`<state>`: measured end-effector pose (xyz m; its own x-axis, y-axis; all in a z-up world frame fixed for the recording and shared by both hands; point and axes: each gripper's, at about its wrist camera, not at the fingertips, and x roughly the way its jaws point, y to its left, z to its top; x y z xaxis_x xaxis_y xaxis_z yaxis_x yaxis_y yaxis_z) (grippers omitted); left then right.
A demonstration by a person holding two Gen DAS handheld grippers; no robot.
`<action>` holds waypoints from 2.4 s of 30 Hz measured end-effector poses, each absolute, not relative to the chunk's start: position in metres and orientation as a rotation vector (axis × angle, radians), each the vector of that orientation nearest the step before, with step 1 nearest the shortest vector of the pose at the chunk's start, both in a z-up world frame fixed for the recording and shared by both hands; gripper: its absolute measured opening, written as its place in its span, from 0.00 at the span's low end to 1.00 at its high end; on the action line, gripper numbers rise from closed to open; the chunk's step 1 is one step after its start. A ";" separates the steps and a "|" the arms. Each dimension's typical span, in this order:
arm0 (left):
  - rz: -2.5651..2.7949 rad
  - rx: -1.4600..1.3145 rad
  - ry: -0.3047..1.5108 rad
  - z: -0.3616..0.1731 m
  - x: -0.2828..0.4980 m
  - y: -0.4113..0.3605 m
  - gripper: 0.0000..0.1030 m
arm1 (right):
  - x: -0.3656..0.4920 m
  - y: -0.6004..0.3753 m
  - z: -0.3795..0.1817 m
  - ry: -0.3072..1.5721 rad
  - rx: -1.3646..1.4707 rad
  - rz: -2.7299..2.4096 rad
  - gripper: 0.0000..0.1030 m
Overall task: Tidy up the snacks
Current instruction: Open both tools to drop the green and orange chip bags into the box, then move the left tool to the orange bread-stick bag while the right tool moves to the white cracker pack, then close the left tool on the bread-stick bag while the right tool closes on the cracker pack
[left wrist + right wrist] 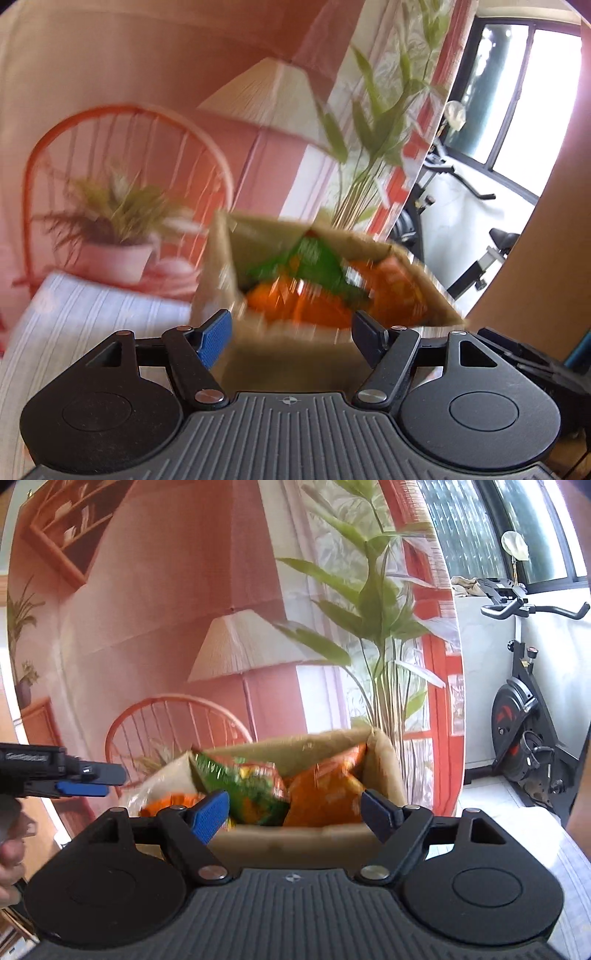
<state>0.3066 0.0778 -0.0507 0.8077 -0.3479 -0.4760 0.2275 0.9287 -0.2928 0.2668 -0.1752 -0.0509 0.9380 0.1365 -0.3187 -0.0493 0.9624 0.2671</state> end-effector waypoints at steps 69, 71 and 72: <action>-0.094 -0.308 0.923 -0.229 0.232 0.086 0.48 | 0.250 -0.202 -0.224 0.835 0.207 0.029 0.56; -0.096 -0.310 0.918 -0.228 0.230 0.087 0.48 | 0.252 -0.202 -0.226 0.844 0.212 0.025 0.55; -0.097 -0.312 0.916 -0.227 0.229 0.088 0.48 | 0.252 -0.203 -0.226 0.847 0.214 0.024 0.55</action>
